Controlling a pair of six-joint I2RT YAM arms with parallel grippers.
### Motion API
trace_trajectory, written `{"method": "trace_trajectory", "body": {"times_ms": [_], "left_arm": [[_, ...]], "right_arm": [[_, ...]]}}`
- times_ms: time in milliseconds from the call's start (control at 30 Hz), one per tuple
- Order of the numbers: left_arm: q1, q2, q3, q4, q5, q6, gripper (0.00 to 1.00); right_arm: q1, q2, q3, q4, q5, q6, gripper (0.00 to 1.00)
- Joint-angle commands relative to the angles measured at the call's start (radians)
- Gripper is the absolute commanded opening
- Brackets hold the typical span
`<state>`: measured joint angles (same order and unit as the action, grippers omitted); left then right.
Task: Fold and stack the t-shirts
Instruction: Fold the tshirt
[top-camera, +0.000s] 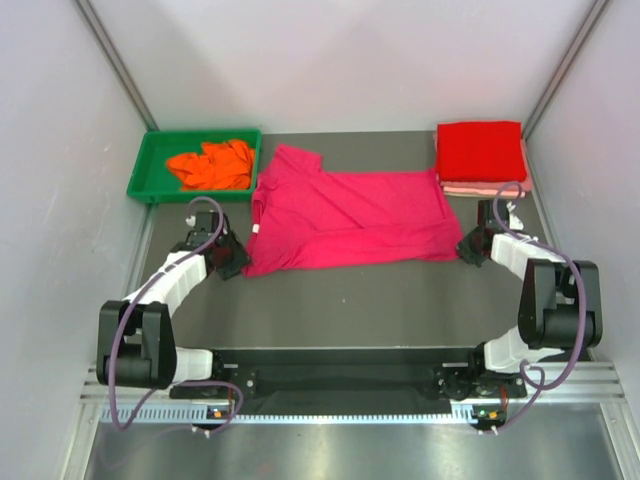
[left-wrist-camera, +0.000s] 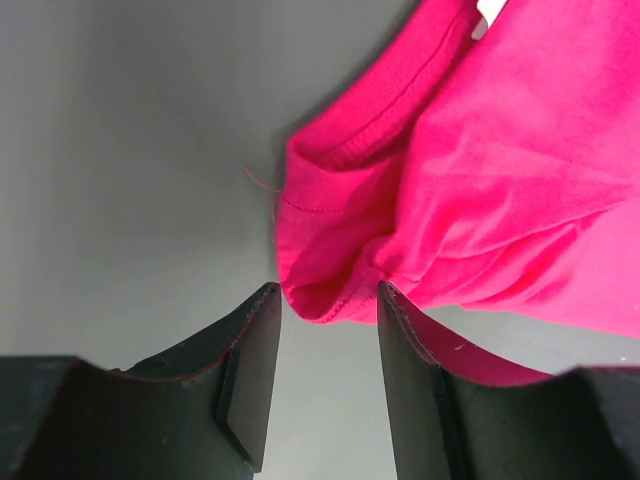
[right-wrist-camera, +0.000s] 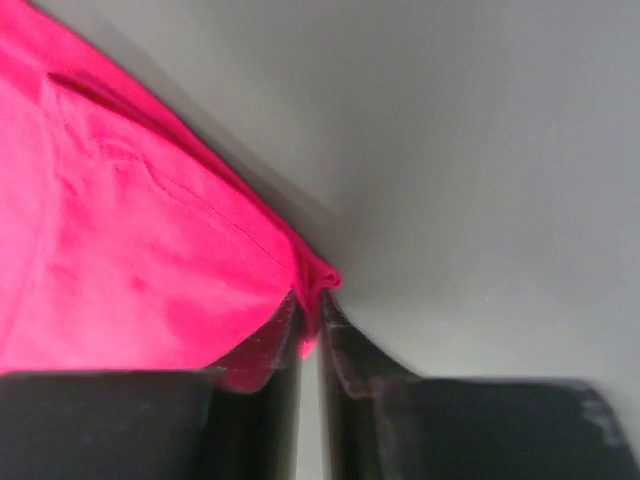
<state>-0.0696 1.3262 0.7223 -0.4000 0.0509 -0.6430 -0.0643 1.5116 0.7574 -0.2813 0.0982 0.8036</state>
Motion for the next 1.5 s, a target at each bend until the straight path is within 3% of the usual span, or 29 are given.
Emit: {"method": "trace_trajectory", "body": {"times_ms": [0, 67, 167, 367, 500, 700, 900, 1033, 1167, 1467], "left_arm": [[0.002, -0.041, -0.015, 0.079, 0.043, -0.035, 0.49], [0.002, -0.033, -0.024, 0.087, 0.078, -0.035, 0.49], [0.002, -0.035, -0.023, 0.064, 0.078, -0.026, 0.48], [-0.002, -0.088, 0.048, -0.049, -0.106, 0.060, 0.53], [-0.002, -0.110, 0.118, -0.132, -0.132, 0.100, 0.53], [0.001, -0.162, 0.077, -0.132, -0.005, 0.095, 0.50], [0.091, -0.108, 0.060, -0.166, 0.095, 0.132, 0.49], [0.204, -0.070, 0.042, -0.145, 0.251, 0.140, 0.48], [0.206, -0.018, -0.001, -0.047, 0.433, 0.129, 0.47], [0.205, 0.071, -0.020, 0.082, 0.442, 0.088, 0.48]], "right_arm": [[-0.009, 0.033, -0.010, 0.047, 0.044, -0.021, 0.05], [-0.011, 0.030, -0.013, 0.050, 0.038, -0.027, 0.00], [-0.011, 0.006, -0.020, 0.054, 0.029, -0.040, 0.00], [-0.011, -0.059, -0.020, -0.016, 0.040, -0.069, 0.00], [-0.012, -0.108, -0.026, -0.108, 0.084, -0.109, 0.00], [-0.038, -0.203, -0.072, -0.162, 0.097, -0.139, 0.00], [-0.097, -0.258, -0.113, -0.203, 0.095, -0.176, 0.00], [-0.137, -0.309, -0.147, -0.196, 0.057, -0.182, 0.00], [-0.137, -0.349, -0.171, -0.176, 0.032, -0.188, 0.00], [-0.138, -0.341, -0.181, -0.154, 0.012, -0.193, 0.00]]}}
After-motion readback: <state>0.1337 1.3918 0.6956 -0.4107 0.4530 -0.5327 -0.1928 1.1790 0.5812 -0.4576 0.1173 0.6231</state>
